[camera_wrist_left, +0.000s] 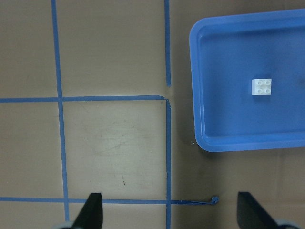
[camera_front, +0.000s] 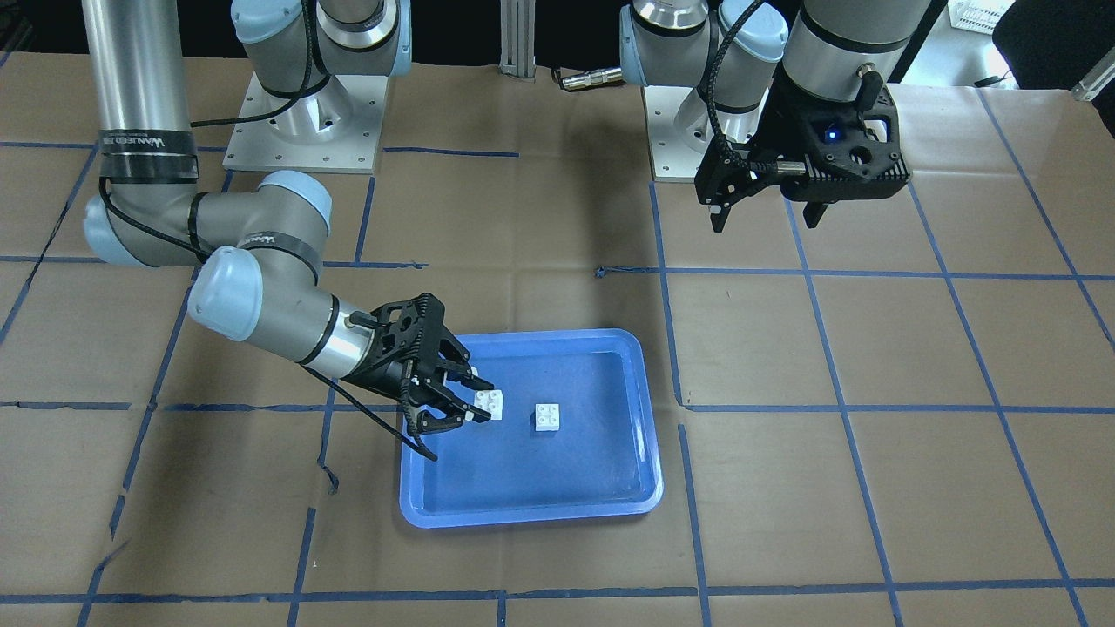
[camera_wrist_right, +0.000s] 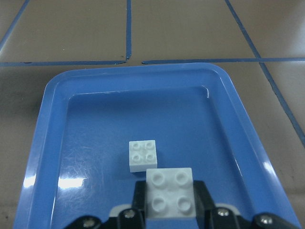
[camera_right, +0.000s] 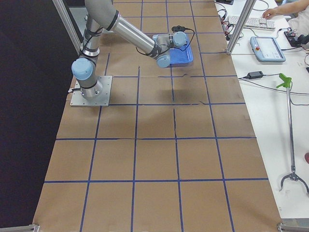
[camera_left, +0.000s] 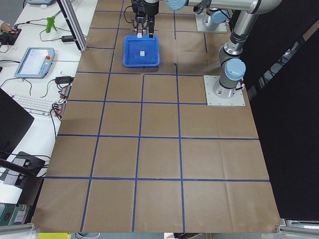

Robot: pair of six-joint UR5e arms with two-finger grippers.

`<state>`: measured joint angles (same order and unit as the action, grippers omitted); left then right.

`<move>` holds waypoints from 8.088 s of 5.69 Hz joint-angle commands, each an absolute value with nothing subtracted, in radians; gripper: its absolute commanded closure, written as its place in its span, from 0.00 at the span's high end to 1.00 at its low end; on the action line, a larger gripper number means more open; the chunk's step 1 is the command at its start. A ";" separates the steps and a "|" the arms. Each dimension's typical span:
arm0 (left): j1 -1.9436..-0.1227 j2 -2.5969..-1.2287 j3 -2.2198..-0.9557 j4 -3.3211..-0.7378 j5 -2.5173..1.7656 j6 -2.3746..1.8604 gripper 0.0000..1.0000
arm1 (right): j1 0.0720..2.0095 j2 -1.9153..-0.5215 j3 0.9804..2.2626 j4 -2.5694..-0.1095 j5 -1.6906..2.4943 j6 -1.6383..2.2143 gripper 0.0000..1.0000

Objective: Assemble white blocks and place on blue tray

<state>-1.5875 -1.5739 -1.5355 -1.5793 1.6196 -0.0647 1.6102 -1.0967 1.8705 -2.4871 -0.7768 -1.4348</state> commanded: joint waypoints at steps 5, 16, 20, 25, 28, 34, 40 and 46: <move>-1.588 -1.559 -1.545 -1.574 1.628 -0.072 0.99 | 1.652 -0.993 1.913 -2.622 -0.781 -1.364 0.27; -1.588 -1.546 -1.546 -1.575 1.631 -0.071 0.99 | 1.704 -0.959 1.852 -2.661 -0.862 -1.292 0.27; -1.588 -1.536 -1.555 -1.580 1.635 -0.071 0.99 | 1.704 -0.963 1.861 -2.655 -0.862 -1.284 0.28; -1.588 -1.534 -1.559 -1.575 1.637 -0.069 0.99 | 1.706 -0.963 1.867 -2.654 -0.862 -1.282 0.28; -1.588 -1.534 -1.559 -1.575 1.637 -0.069 0.99 | 1.706 -0.962 1.867 -2.652 -0.861 -1.281 0.32; -1.588 -1.534 -1.559 -1.575 1.637 -0.069 0.99 | 1.704 -0.972 1.852 -2.646 -0.863 -1.214 1.00; -1.586 -1.534 -1.559 -1.575 1.635 -0.069 0.99 | 1.560 -1.308 1.705 -2.011 -1.265 -0.853 1.00; -1.586 -1.534 -1.560 -1.574 1.635 -0.069 0.99 | 1.611 -1.527 1.437 -1.413 -1.559 0.078 1.00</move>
<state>-1.5861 -1.5338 -1.5591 -1.5749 1.6355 -0.0690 1.6011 -1.4862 1.4423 -1.4548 -1.5540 0.0191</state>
